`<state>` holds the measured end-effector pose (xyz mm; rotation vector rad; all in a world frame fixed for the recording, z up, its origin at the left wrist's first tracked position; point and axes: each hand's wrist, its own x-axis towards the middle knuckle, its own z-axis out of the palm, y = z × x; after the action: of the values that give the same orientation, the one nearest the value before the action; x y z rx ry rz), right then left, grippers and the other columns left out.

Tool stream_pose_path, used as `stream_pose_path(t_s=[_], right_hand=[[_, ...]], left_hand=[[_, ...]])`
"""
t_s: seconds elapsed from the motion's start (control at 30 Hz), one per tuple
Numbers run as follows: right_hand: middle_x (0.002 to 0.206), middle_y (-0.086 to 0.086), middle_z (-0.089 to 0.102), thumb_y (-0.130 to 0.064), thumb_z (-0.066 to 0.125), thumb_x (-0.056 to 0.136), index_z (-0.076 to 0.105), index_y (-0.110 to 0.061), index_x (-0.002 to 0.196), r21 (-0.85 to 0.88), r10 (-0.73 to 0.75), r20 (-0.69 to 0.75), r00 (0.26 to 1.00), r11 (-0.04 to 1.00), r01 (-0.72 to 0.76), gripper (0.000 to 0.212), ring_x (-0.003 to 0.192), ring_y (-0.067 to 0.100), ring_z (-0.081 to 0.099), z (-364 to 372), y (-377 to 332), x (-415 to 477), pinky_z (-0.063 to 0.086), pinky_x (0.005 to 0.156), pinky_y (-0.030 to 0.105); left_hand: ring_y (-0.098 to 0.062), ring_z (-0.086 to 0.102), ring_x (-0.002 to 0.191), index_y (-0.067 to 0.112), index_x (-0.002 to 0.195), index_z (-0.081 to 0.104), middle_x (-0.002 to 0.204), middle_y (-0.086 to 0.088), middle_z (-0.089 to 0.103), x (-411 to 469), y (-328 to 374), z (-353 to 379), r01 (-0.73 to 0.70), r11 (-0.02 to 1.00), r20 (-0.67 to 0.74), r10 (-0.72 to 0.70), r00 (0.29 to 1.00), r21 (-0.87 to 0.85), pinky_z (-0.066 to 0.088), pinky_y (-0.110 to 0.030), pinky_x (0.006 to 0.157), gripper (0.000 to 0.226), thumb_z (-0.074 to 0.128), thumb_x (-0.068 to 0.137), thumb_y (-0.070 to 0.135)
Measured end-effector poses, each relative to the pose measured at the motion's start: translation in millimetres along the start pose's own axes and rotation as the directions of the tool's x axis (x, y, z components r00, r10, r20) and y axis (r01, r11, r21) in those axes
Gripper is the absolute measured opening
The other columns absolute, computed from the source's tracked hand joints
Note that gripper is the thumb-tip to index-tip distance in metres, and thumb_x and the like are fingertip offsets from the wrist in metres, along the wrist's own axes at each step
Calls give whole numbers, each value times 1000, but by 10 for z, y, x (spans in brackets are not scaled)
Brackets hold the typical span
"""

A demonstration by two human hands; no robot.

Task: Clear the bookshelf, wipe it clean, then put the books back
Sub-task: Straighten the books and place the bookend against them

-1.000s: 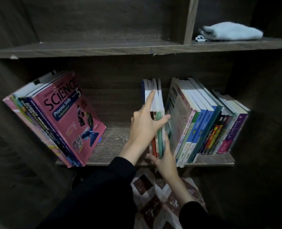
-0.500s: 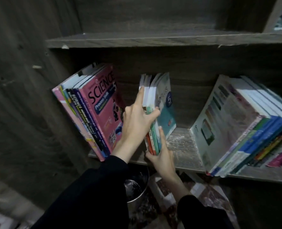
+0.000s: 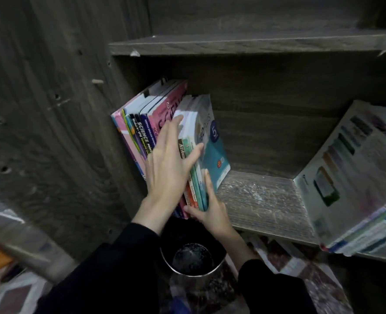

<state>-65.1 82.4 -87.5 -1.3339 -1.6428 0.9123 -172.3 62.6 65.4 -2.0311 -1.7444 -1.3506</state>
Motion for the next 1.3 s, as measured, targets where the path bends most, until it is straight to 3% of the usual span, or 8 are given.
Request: stream_pose_path(t_s=[0.07, 0.2, 0.4, 0.83, 0.97, 1.03, 1.13, 1.3], right_hand=[[149, -2, 39, -32, 84, 71, -11, -52, 145, 34, 4, 111, 994, 999, -8, 122, 130, 9, 42, -78, 104, 46, 33, 107, 21], [160, 2, 9, -55, 83, 49, -26, -67, 129, -69, 6, 233, 973, 998, 10, 136, 146, 20, 16, -163, 262, 189, 24, 116, 47], [160, 10, -10, -66, 80, 46, -39, -60, 125, -246, 77, 290, 954, 969, -3, 143, 146, 31, -11, -229, 296, 323, 3, 116, 59], [161, 8, 9, -48, 70, 76, -35, -46, 134, -367, 47, 227, 973, 929, 41, 120, 146, 26, 17, -167, 290, 229, 9, 117, 54], [150, 10, 39, -23, 59, 90, 5, -21, 154, -279, -32, 156, 987, 957, 75, 83, 132, 26, 44, -342, 167, -14, 33, 108, 30], [126, 6, 62, -18, 59, 93, 35, -19, 147, -157, -58, -104, 993, 987, 41, 59, 112, 21, 61, -553, 74, -204, 44, 93, 24], [85, -6, 70, -10, 59, 91, 61, -22, 122, 20, -38, -561, 827, 998, 59, 33, 79, 7, 66, -981, -110, -507, 52, 73, 26], [99, 2, 64, 9, 48, 80, 57, -16, 116, -16, -121, -897, 424, 970, 243, 44, 89, 7, 60, -1858, -365, -982, 45, 80, 16]], left_hand=[[-28, 66, 78, 13, 135, 48, 145, -21, 40, -118, -27, 93, -78, 986, -91, 92, 992, 147, 57, -35, 60, 62, 72, 84, 37], [-40, 24, 137, 14, 151, 20, 154, -21, 6, -439, -152, 370, -65, 964, -109, 96, 989, 259, 23, -44, 113, 88, 68, 82, 40], [-30, -12, 146, 9, 148, -19, 158, -13, -19, -831, -473, 815, 111, 969, -44, -104, 994, 221, 3, -51, 117, 116, 45, 76, 73], [-39, -2, 144, 25, 151, -15, 154, -28, -5, -929, -396, 881, 138, 975, -27, -135, 990, 174, 10, -57, 112, 108, 65, 82, 50], [-37, -5, 145, 25, 152, -5, 156, -28, -7, -943, -17, 756, 52, 998, -28, -51, 998, 38, 12, -57, 115, 92, 57, 85, 32], [-33, -7, 147, 27, 152, -1, 157, -23, -9, -904, 246, 709, -9, 994, 9, 10, 1000, -105, 2, -41, 119, 88, 57, 86, 25], [-26, -4, 147, 35, 151, 0, 160, -14, -2, -793, 778, 716, -41, 956, 91, 70, 993, -292, -5, -16, 112, 91, 60, 85, 14], [-30, 13, 143, 15, 147, 34, 152, -17, 29, -583, 1795, 846, -185, 899, 73, 231, 970, -397, 10, -28, 115, 67, 53, 83, 19]])
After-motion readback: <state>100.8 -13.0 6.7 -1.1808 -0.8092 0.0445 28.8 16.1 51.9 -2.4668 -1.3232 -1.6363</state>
